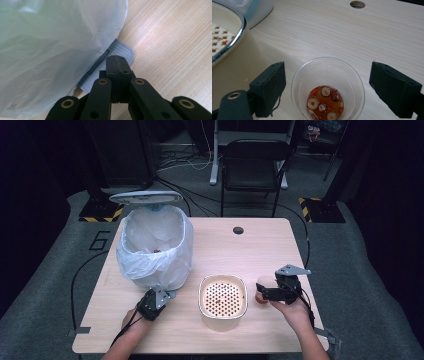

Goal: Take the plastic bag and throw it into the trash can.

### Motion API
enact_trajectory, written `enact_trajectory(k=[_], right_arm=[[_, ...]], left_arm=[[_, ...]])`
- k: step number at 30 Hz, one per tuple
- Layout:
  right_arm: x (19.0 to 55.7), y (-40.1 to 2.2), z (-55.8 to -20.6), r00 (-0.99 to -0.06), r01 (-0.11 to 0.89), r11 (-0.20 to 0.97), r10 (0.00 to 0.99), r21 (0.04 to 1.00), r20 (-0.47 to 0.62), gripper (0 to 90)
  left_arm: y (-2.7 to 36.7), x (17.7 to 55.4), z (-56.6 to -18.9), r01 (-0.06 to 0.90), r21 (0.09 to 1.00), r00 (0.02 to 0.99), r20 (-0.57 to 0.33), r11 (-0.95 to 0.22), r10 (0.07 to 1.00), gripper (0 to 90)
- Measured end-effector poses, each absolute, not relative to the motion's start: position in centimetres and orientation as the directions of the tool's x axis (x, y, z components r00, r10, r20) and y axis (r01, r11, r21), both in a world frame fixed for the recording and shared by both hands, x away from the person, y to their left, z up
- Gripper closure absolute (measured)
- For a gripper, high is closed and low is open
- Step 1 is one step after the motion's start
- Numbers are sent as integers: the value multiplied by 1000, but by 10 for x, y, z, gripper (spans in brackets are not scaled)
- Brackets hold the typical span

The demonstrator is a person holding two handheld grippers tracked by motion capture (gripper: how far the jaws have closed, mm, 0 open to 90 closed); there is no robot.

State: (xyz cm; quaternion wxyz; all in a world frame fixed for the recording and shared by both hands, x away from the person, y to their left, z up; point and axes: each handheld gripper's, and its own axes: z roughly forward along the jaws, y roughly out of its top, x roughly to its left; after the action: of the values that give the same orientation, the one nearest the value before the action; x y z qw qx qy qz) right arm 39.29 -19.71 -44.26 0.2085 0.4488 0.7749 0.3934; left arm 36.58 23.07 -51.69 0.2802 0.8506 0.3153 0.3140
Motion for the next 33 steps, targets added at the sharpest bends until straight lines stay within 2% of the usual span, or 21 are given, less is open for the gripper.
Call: enact_trajectory(k=[20, 33], right_arm=[[396, -192, -482, -505, 578, 315, 863, 752, 27, 146], [402, -194, -483, -514, 583, 311, 856, 750, 45, 262]], left_arm=[[231, 366, -517, 362, 675, 605, 355, -643, 713, 900], [230, 366, -517, 358, 679, 599, 359, -641, 716, 900]])
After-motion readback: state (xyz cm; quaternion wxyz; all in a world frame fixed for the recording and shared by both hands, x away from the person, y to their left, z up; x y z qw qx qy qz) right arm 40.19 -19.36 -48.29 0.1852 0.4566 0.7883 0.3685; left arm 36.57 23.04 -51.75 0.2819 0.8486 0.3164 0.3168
